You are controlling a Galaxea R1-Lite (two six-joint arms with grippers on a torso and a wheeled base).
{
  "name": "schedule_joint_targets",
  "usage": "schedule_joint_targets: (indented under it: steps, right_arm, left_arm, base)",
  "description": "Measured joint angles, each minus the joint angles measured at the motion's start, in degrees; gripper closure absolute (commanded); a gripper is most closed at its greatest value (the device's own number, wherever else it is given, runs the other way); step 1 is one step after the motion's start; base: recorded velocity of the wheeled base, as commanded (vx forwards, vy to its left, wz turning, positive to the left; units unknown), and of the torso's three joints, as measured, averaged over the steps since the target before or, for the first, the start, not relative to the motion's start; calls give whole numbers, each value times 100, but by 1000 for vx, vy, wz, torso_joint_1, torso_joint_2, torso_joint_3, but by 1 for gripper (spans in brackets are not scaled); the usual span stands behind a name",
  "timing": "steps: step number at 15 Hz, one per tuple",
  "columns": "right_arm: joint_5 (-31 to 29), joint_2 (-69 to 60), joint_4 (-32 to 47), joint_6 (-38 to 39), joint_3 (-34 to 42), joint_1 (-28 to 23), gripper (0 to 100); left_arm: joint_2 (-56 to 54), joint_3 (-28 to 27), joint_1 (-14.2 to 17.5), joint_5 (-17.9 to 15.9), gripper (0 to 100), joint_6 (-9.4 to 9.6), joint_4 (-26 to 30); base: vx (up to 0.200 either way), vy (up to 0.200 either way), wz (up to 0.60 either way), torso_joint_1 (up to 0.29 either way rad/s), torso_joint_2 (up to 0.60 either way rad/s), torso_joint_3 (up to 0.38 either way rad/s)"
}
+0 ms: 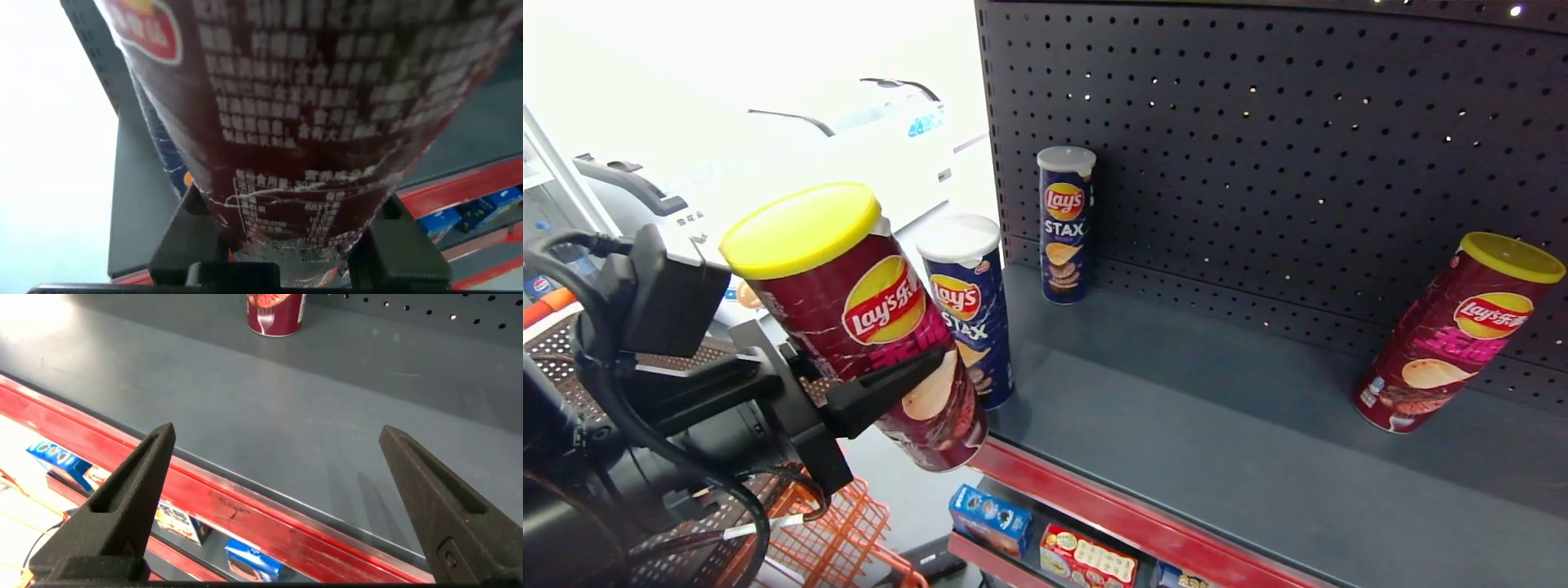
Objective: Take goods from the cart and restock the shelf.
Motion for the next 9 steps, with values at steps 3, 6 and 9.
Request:
schedule_joint_targets:
  steps: [3,6,9]
  right_arm:
    - [0,0,-2,0,0,5,0]
    - [1,0,0,0,0,0,0]
    - [1,0,0,0,0,0,0]
  left_arm:
    - [199,-79,-527,0,100,5,71]
    - [555,-460,-877,11,100,5,194]
    - [857,-634,-1047,5,100,7,196]
  base:
    - [0,0,0,0,0,0]
    - [0,0,0,0,0,0]
    - [0,0,0,0,0,0]
